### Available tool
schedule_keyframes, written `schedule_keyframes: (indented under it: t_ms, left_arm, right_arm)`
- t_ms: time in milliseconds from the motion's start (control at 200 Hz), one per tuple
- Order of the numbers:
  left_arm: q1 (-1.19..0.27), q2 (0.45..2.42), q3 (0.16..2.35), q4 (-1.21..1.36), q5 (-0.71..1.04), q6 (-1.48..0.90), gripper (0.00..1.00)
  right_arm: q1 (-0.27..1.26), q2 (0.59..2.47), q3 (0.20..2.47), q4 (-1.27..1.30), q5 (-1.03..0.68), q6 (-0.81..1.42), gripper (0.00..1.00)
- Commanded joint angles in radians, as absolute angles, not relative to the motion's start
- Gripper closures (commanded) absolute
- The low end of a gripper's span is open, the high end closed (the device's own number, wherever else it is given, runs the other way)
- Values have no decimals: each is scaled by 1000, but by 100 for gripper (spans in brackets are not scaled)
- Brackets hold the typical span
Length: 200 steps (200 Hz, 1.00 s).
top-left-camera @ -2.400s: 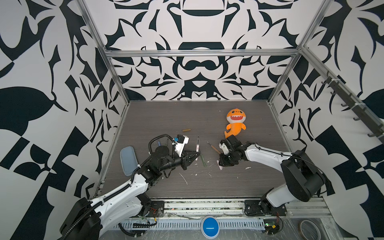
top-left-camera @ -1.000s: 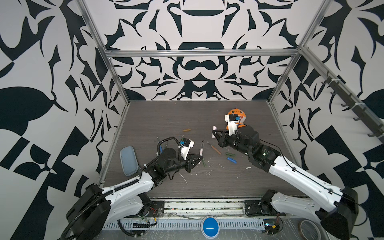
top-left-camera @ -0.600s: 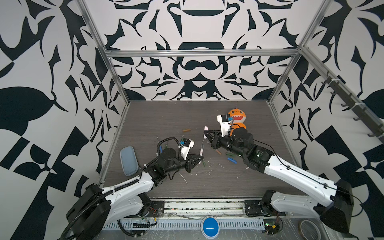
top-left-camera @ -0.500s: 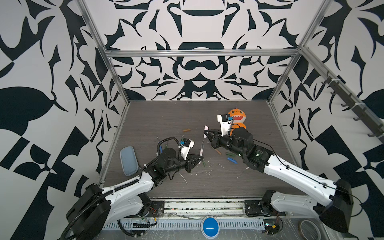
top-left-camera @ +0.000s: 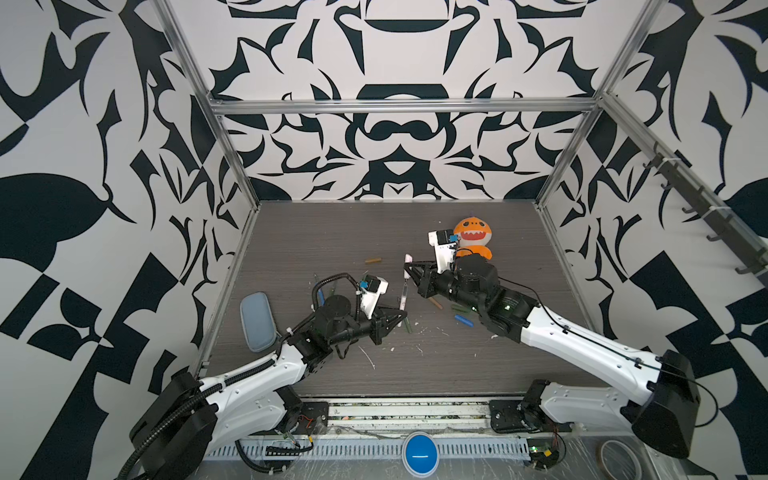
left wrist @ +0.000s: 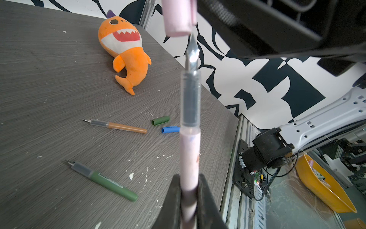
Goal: Insert the pens into the pen caps
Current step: 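Lift the pink cap with the right gripper over the pen nib in the left gripper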
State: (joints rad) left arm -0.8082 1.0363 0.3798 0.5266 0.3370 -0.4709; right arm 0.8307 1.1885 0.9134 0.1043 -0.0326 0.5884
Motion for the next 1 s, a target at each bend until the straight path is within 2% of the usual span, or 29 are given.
schedule_keyframes:
  t_ms: [0,800,995]
  left_arm:
    - [-811,1044,409,546,342,-465,100]
    - [-811,1014,393,542,314,-475,100]
    - [-812,1031,388,632,284,-534,100]
  right_arm:
    - [833,1175,932,154,-45,604,91]
    - [840,1190,903,144,-75,621,91]
    - [859,1179,872,155,-77,626,91]
